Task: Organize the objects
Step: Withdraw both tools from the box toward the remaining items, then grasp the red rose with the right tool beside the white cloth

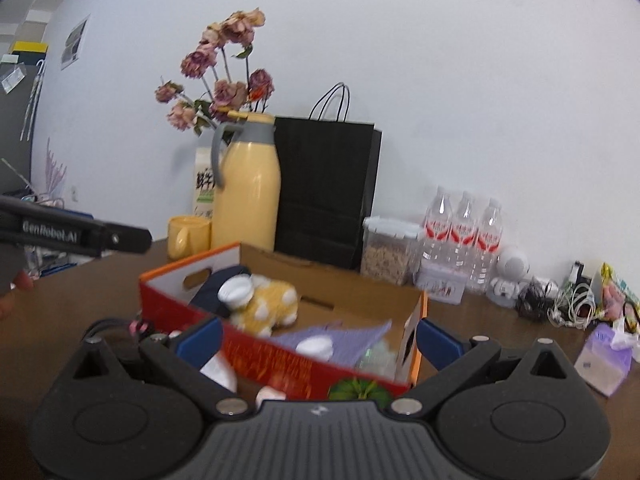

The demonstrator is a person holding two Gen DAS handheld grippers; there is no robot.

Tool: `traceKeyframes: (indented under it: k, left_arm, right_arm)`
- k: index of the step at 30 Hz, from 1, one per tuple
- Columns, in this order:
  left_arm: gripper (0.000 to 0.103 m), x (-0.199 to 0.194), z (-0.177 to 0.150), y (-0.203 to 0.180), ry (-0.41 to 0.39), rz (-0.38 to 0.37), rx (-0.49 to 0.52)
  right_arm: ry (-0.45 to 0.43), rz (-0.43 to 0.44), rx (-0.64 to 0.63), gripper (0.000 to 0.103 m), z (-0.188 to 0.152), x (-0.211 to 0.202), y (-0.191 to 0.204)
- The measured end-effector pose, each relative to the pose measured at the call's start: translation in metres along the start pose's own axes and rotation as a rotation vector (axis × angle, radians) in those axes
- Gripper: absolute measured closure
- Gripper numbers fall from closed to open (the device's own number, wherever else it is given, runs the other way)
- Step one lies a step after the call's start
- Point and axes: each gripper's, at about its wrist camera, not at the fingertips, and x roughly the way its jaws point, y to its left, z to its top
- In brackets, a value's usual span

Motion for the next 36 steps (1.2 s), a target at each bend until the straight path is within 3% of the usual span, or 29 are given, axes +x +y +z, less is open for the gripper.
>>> traceKeyframes:
  k: [17, 32, 36]
  left_arm:
    - [0.0, -0.046, -0.06, 0.042, 0.102, 0.066, -0.041]
    - [0.0, -0.053, -0.082, 0.047, 0.163, 0.065, -0.054]
    - [0.0, -0.05, -0.084, 0.049, 0.174, 0.061, -0.06]
  right_arm:
    - [0.145, 0.054, 0.059, 0.0, -0.059, -0.049, 0.03]
    - [0.26, 0.078, 0.106, 0.0, -0.089, -0.037, 0.043]
    - [0.279, 0.085, 0.113, 0.009, -0.092, -0.03, 0.045]
